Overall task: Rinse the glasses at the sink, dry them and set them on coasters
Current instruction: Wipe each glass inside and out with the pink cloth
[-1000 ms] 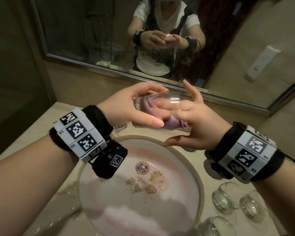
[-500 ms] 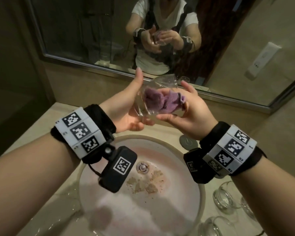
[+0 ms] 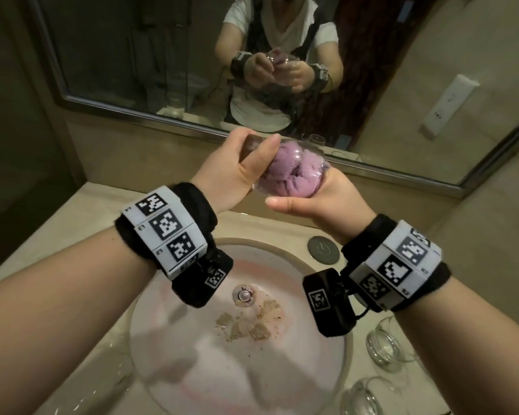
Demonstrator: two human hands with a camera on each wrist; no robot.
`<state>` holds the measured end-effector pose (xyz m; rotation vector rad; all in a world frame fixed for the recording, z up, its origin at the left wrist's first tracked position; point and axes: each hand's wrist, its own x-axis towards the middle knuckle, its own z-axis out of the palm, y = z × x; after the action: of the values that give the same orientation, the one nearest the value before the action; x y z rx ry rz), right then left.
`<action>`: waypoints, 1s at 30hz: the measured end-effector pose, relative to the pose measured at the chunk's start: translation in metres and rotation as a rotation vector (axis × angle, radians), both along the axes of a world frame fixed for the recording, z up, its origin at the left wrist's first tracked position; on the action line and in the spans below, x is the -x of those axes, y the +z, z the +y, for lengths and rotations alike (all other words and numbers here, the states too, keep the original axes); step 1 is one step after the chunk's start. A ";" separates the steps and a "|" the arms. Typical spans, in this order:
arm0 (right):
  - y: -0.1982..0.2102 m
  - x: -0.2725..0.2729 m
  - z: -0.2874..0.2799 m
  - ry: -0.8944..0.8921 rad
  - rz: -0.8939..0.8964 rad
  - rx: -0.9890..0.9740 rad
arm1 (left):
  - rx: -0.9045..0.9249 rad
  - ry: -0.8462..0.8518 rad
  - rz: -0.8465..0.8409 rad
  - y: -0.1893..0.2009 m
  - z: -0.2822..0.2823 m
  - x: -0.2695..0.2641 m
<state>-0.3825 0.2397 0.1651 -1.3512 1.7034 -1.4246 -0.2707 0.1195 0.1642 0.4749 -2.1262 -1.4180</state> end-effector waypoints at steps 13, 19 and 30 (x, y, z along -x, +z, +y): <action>-0.004 0.005 0.004 0.113 -0.216 -0.034 | -0.835 -0.452 -0.200 0.000 -0.020 -0.010; -0.002 0.001 0.004 0.105 -0.184 -0.069 | -0.801 -0.343 -0.205 0.001 -0.018 -0.010; 0.004 -0.008 -0.003 0.064 -0.194 -0.096 | -0.566 -0.104 -0.043 -0.017 -0.015 -0.001</action>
<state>-0.3744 0.2364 0.1692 -1.1655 1.5680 -1.3723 -0.2701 0.1050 0.1473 0.6111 -1.7771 -2.0920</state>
